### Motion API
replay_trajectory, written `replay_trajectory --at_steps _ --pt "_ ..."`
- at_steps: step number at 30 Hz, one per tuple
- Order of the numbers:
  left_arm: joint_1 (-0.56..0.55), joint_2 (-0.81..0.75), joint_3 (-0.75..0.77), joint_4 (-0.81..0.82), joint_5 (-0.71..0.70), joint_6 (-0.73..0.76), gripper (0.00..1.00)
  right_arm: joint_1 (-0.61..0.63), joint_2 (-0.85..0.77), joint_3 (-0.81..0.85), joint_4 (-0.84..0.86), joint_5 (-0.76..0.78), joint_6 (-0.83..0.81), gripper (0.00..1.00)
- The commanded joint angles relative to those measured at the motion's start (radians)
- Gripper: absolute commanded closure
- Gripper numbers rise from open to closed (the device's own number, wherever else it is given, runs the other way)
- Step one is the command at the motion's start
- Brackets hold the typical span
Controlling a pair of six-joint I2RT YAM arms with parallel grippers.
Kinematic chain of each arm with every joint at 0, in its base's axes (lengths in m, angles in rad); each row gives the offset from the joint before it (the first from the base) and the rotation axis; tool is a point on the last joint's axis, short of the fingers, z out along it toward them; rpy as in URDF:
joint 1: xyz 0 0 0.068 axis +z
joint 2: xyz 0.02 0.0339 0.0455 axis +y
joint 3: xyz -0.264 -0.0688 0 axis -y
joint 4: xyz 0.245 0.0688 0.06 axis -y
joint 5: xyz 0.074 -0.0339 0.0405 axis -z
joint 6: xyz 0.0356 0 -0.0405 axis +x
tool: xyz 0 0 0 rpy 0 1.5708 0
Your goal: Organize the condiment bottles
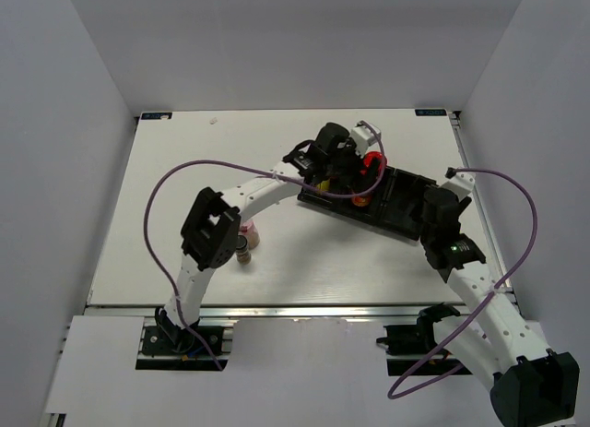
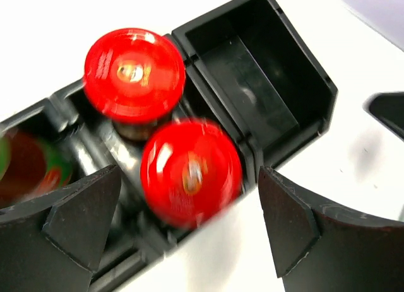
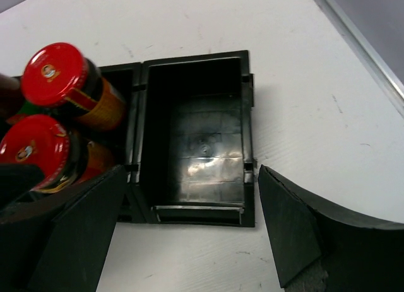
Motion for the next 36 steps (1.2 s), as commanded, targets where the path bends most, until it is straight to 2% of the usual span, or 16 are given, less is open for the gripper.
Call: replay_trajectory --at_steps 1,6,8,10,14,15,18,24,28,36 --pt "0.003 -0.245 -0.121 0.068 -0.043 0.007 0.02 -0.002 -0.007 0.045 0.056 -0.091 -0.042 0.11" --pt "0.031 -0.400 -0.228 0.025 -0.173 -0.081 0.02 -0.003 -0.004 0.046 0.048 -0.138 -0.041 0.11" --pt "0.069 -0.449 -0.313 0.000 -0.219 -0.128 0.02 -0.003 -0.006 0.035 0.054 -0.125 -0.039 0.11" --pt "0.113 -0.524 -0.380 -0.021 -0.322 -0.217 0.02 -0.003 -0.007 0.029 0.059 -0.114 -0.037 0.11" --pt "0.169 -0.642 -0.546 -0.188 -0.512 -0.410 0.02 -0.003 0.002 0.032 0.074 -0.045 -0.034 0.11" --pt "0.175 -0.664 -0.564 -0.225 -0.611 -0.434 0.02 -0.002 0.006 0.036 0.073 -0.030 -0.030 0.11" --pt "0.190 -0.750 -0.639 -0.360 -0.703 -0.529 0.02 -0.003 0.026 0.050 0.088 0.015 -0.014 0.11" --pt "0.193 -0.880 -0.795 -0.431 -0.671 -0.612 0.02 -0.003 0.071 0.055 0.087 0.003 -0.005 0.11" --pt "0.193 -0.889 -0.822 -0.501 -0.667 -0.632 0.02 -0.003 0.077 0.050 0.077 -0.002 -0.002 0.11" --pt "0.193 -0.828 -0.845 -0.448 -0.665 -0.598 0.04 -0.003 0.062 0.035 0.077 0.007 -0.001 0.11"
